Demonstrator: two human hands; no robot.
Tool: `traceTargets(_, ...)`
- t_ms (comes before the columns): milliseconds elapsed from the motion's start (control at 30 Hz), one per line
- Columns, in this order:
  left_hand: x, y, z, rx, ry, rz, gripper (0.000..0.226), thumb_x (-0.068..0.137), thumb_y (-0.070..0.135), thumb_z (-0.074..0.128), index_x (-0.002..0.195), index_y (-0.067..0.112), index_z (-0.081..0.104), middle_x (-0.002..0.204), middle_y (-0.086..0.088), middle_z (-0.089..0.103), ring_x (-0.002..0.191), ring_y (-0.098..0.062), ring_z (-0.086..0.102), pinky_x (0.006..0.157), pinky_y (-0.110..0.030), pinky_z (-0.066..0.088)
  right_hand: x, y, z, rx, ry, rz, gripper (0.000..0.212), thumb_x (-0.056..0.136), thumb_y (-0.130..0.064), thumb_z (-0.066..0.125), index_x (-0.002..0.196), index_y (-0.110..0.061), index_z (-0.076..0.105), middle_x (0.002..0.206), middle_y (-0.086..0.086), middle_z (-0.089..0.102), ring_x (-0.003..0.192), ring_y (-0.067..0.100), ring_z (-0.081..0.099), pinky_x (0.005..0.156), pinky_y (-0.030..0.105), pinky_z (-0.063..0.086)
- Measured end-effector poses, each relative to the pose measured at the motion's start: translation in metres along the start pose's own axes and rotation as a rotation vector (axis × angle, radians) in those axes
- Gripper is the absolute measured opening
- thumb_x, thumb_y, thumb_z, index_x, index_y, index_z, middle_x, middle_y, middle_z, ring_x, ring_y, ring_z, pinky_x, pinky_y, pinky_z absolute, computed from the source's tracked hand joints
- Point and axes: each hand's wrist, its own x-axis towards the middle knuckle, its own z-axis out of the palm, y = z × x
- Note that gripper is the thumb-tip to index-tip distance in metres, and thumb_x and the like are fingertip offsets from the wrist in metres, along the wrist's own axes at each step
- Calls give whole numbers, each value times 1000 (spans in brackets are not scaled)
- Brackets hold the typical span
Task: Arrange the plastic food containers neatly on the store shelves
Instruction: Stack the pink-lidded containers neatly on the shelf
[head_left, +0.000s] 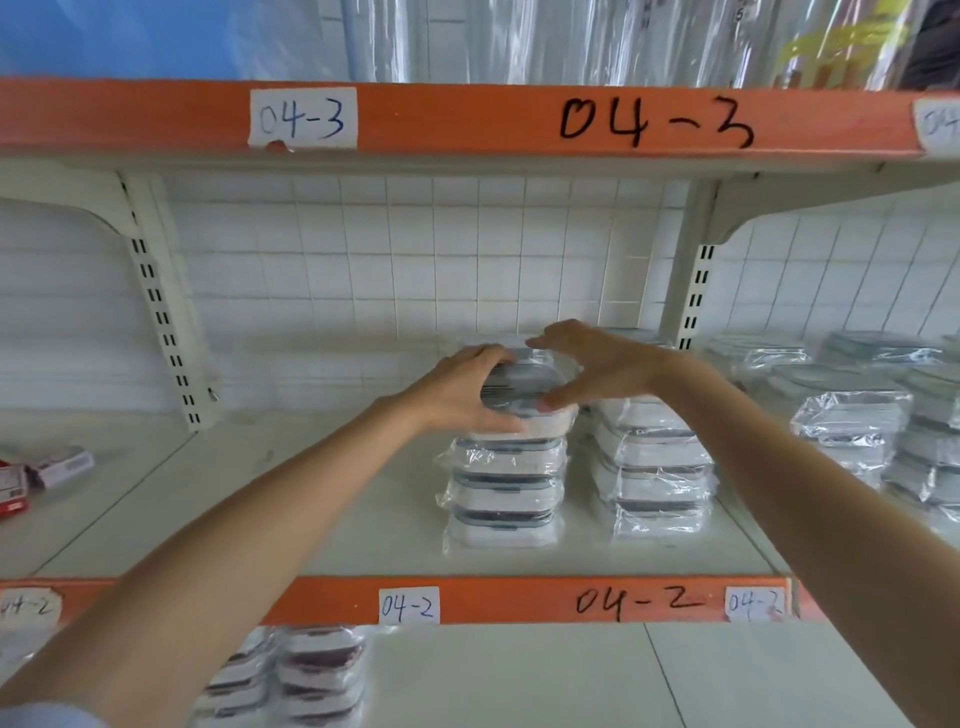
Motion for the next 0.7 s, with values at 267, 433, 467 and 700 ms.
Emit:
traceTargets(267, -31, -49, 3, -213, -72, -163, 104, 67, 48, 80, 148, 23, 20, 143, -2, 35, 124, -15, 44, 103, -30, 40, 9, -11, 26, -67, 19, 46, 66, 77, -47, 71, 132, -23, 42, 128, 7, 41, 117, 23, 40, 100, 38, 36)
traceTargets(433, -37, -54, 18, -358, 34, -258, 94, 67, 40, 83, 143, 27, 29, 99, 22, 56, 83, 10, 58, 63, -2, 40, 13, -16, 25, -108, 24, 47, 65, 78, -49, 69, 132, -23, 43, 129, 9, 42, 118, 24, 39, 100, 38, 35)
traceTargets(467, -37, -52, 20, -370, 50, -261, 91, 67, 38, 83, 142, 28, 32, 95, 26, 54, 80, 13, 57, 60, 0, 40, 13, -16, 25, -118, 16, 49, 64, 79, -48, 69, 131, -23, 43, 130, 9, 42, 120, 25, 38, 102, 41, 35)
traceTargets(700, -49, -45, 25, -340, 89, -265, 63, 75, 42, 75, 129, 26, 46, 110, 13, 60, 86, 7, 59, 68, -7, 41, 10, -21, 31, -288, 40, 36, 66, 82, -50, 64, 134, -18, 41, 135, 8, 41, 128, 27, 34, 107, 44, 31)
